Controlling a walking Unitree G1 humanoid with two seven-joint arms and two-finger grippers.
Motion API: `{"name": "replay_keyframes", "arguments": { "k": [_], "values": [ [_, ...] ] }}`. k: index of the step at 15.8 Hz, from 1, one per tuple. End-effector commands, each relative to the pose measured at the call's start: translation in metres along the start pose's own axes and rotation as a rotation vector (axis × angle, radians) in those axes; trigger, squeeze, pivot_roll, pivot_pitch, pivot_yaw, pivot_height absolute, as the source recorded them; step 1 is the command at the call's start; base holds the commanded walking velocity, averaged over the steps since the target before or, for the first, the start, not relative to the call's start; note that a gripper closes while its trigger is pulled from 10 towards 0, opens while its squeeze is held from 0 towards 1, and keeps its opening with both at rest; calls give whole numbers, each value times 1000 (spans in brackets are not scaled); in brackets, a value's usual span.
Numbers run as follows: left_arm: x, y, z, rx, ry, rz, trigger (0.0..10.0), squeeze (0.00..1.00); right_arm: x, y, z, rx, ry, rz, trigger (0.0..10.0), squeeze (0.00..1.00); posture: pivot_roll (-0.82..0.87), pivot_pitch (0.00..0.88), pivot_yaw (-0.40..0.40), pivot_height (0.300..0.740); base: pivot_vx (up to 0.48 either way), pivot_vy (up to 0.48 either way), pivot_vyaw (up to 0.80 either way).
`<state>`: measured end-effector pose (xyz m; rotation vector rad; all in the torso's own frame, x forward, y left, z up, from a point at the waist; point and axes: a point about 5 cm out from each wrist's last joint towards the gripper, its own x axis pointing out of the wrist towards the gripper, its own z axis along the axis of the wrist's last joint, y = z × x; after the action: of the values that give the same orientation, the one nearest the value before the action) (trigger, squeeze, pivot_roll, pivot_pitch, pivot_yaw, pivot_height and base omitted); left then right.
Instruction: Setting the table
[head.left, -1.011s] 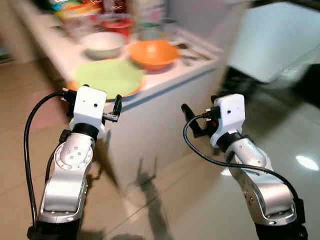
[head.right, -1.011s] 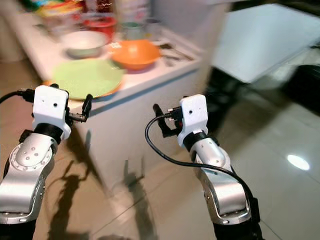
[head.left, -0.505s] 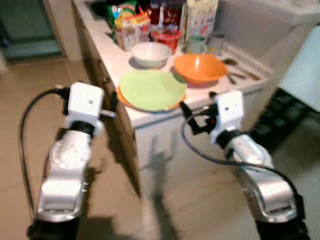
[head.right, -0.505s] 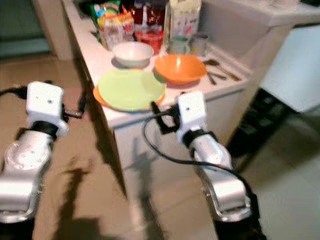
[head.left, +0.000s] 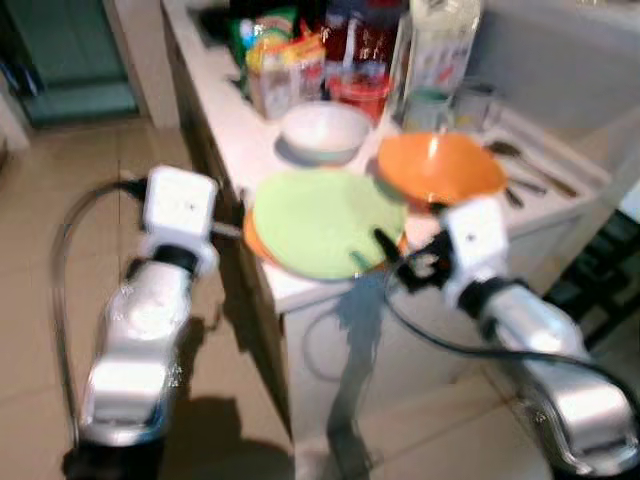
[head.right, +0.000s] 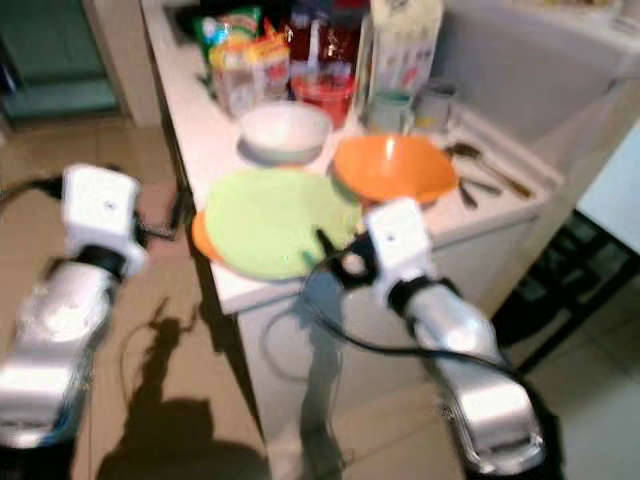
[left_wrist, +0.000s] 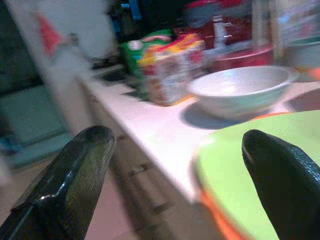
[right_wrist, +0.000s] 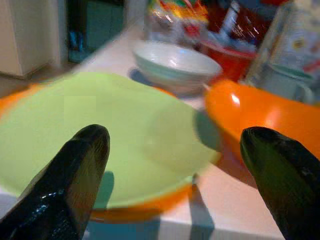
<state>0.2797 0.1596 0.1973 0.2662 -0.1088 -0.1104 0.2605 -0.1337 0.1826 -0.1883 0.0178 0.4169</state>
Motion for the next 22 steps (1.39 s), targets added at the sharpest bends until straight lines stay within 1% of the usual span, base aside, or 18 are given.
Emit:
{"name": "replay_keyframes", "arguments": {
  "k": [1, 2, 6, 7, 8, 9, 10, 11, 12, 14, 15, 16, 17, 18, 19, 20, 22],
  "values": [
    [-1, 5, 0, -1, 10, 5, 10000, 0, 0, 3, 4, 12, -4, 18, 10000, 0, 55, 0, -9, 740, 0, 0, 0],
    [-1, 3, -1, -18, 18, -14, 10000, 0, -1, 3, 2, -2, 37, 25, 10000, 0, 56, 0, -9, 740, 0, 0, 0],
    [4, 3, -10, -8, 70, -29, 10000, 0, 1, 3, 0, -11, 85, 34, 10000, 0, 53, 0, -9, 740, 0, 0, 0],
    [11, 4, -15, -35, 111, -39, 10000, 0, 5, 1, 0, 13, 103, 26, 10000, 0, 50, 0, -8, 740, 0, 0, 0],
    [13, 4, -16, -46, 124, -44, 10000, 0, 7, 0, 0, 28, 105, 24, 10000, 0, 47, 0, -8, 740, 0, 0, 0],
    [20, 4, -19, -59, 140, -48, 10000, 0, 14, -2, -3, 32, 112, 26, 10000, 0, 40, 0, -1, 740, 0, 0, 0],
    [25, 5, -21, -61, 155, -54, 10000, 0, 22, -3, -6, 5, 112, 41, 10000, 0, 39, 0, 0, 740, 0, 0, 0],
    [28, 5, -22, -64, 165, -56, 10000, 0, 30, -5, -6, -14, 106, 58, 10000, 0, 36, 0, 2, 740, 0, 0, 0],
    [32, 7, -22, -61, 179, -53, 10000, 0, 41, -9, -5, -29, 101, 75, 10000, 0, 40, 0, -1, 740, 0, 0, 0],
    [35, 9, -24, -50, 203, -41, 10000, 0, 57, -13, -7, -45, 97, 108, 10000, 0, 48, 0, -10, 740, 0, 0, 0],
    [35, 10, -28, -35, 220, -37, 10000, 0, 66, -15, -10, -47, 103, 123, 10000, 0, 52, 0, -14, 740, 0, 0, 0],
    [35, 10, -30, -28, 231, -38, 10000, 0, 72, -16, -12, -56, 108, 130, 10000, 0, 54, 0, -15, 740, 0, 0, 0],
    [34, 10, -33, -4, 241, -45, 10000, 0, 77, -15, -13, -57, 109, 143, 10000, 0, 55, 0, -15, 740, 0, 0, 0],
    [33, 9, -37, 31, 258, -49, 10000, 0, 82, -15, -13, -82, 110, 160, 10000, 0, 57, 0, -16, 740, 0, 0, 0],
    [32, 10, -40, 45, 269, -44, 10000, 0, 87, -15, -13, -103, 108, 170, 10000, 0, 55, 0, -15, 740, 0, 0, 0],
    [31, 10, -42, 41, 277, -40, 10000, 0, 91, -16, -12, -119, 101, 174, 10000, 0, 55, 0, -15, 740, 0, 0, 0],
    [31, 8, -45, 54, 287, -47, 10000, 0, 94, -17, -14, -138, 102, 187, 10000, 0, 53, 0, -18, 740, 0, 0, 0]
  ]
}}
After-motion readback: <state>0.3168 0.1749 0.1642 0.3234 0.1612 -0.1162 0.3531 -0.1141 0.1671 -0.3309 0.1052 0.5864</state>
